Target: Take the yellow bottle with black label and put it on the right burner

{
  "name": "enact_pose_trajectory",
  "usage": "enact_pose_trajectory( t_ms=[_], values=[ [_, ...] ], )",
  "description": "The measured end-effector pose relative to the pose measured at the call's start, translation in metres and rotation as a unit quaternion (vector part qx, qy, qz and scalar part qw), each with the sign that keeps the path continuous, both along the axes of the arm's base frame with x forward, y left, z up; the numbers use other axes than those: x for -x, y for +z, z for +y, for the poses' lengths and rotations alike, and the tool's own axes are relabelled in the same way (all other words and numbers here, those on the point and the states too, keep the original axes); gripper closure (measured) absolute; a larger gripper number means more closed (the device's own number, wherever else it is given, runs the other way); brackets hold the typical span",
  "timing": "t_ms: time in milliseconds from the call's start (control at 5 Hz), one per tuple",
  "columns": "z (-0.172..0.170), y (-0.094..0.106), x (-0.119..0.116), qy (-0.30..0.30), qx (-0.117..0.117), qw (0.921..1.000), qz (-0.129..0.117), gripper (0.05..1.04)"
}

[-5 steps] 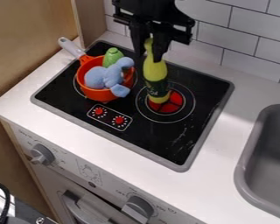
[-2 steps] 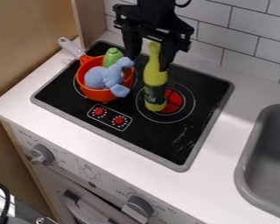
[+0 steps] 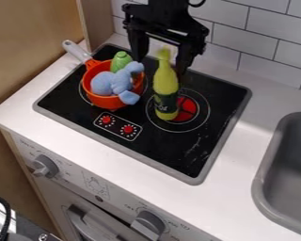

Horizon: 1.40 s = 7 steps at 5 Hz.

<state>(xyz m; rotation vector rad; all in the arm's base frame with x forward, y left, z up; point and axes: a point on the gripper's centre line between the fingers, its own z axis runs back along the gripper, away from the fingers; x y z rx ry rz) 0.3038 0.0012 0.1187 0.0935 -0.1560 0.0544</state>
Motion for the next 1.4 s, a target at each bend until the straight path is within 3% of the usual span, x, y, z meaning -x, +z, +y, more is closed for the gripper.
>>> enact_pose_trajectory(
  t_ms=[200, 400, 600, 800, 1000, 1400],
  values=[
    [-0.003, 0.007, 0.0, 0.007, 0.011, 0.9999, 0.009, 0.083],
    [0.002, 0.022, 0.007, -0.007, 0.046, 0.9977, 0.049, 0.083],
    [0.018, 0.032, 0.018, -0.018, 0.056, 0.995, 0.08, 0.083],
    [0.031, 0.037, 0.026, -0.023, 0.058, 0.9937, 0.093, 0.083],
    [0.045, 0.046, 0.033, -0.06, 0.056, 0.9936, 0.077, 0.083],
    [0.091, 0.027, 0.039, -0.104, 0.032, 0.9933, 0.038, 0.083]
  ],
)
